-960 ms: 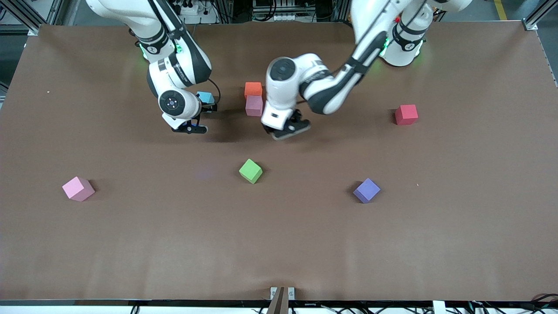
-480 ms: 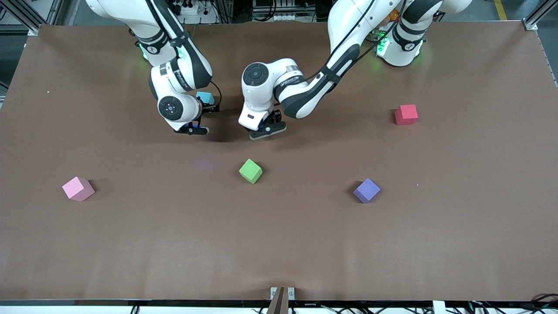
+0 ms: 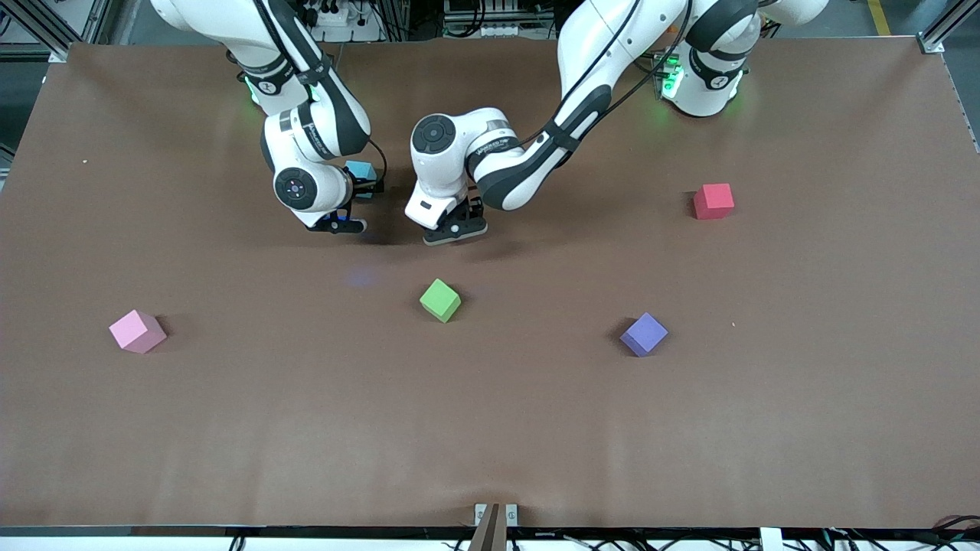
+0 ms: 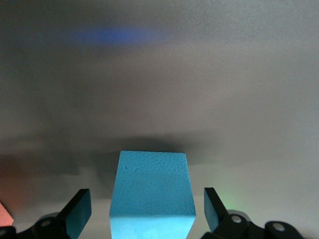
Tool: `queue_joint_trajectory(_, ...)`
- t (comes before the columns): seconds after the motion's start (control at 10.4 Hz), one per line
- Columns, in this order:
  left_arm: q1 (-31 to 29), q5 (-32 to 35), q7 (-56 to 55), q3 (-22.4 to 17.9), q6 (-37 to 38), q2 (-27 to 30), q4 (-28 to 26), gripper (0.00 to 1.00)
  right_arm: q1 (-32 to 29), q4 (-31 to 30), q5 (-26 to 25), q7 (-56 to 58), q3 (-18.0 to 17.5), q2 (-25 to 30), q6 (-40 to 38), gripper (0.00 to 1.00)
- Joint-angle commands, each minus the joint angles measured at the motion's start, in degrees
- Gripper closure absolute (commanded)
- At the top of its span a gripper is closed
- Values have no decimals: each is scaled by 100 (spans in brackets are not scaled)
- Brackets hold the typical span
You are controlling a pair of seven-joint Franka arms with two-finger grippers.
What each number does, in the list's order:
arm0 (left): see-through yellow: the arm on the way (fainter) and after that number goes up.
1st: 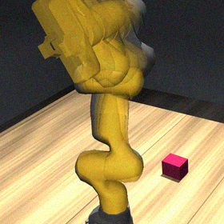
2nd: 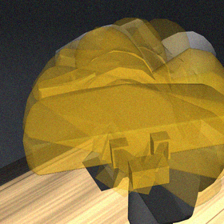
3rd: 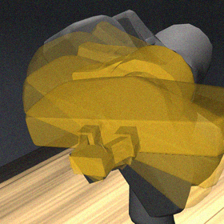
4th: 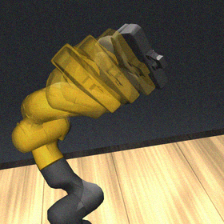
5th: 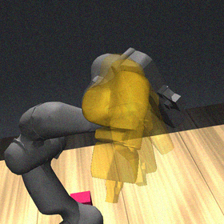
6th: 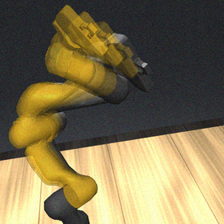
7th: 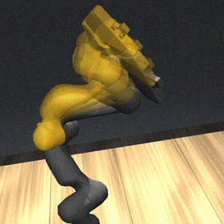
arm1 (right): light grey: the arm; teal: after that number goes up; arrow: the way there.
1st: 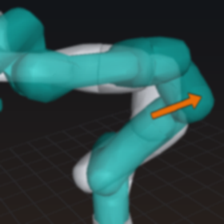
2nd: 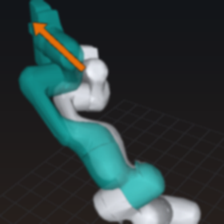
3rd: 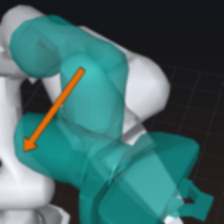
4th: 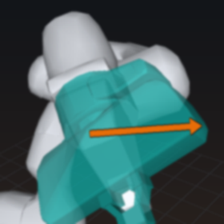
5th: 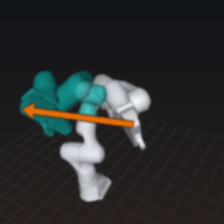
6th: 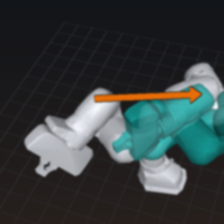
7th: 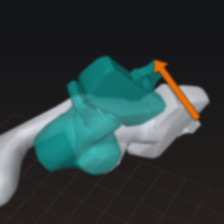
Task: Arrange blocks into number 1
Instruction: 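Grasp cyan with the right gripper while the left gripper sets purple beside pink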
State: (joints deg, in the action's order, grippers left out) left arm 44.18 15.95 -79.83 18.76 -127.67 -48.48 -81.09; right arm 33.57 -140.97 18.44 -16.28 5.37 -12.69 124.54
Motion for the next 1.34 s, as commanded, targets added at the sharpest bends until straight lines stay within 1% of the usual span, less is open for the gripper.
queue_joint_trajectory(0.0, 152, -48, 143, -83, 128, -126, 217, 100, -44, -237, 160, 169, -53, 47, 166, 0)
queue_joint_trajectory(0.19, 257, -39, 143, -83, 84, -196, 225, 100, -44, -308, 160, 309, -53, 38, 211, 3)
queue_joint_trajectory(0.29, 301, -48, 126, -83, 76, -223, 234, 100, -44, -334, 160, 319, -53, 38, 219, 8)
queue_joint_trajectory(0.38, 354, -48, 108, -83, 76, -240, 243, 100, -44, -334, 160, 319, -62, 38, 211, 17)
queue_joint_trajectory(0.48, 372, -48, 108, -83, 76, -240, 234, 100, -44, -334, 160, 319, -62, 38, 202, 31)
queue_joint_trajectory(0.58, 372, -48, 99, -83, 76, -240, 243, 100, -44, -334, 160, 319, -62, 38, 202, 42)
queue_joint_trajectory(0.67, 380, -48, 99, -83, 76, -249, 234, 100, -44, -326, 160, 319, -62, 38, 193, 46)
queue_joint_trajectory(1.06, 494, -48, 82, -83, 49, -302, 243, 100, -96, -326, 168, 319, -53, 47, 184, 46)
queue_joint_trajectory(1.25, 538, -48, 73, -83, 49, -328, 234, 100, -219, -299, 160, 328, -53, 222, 132, 45)
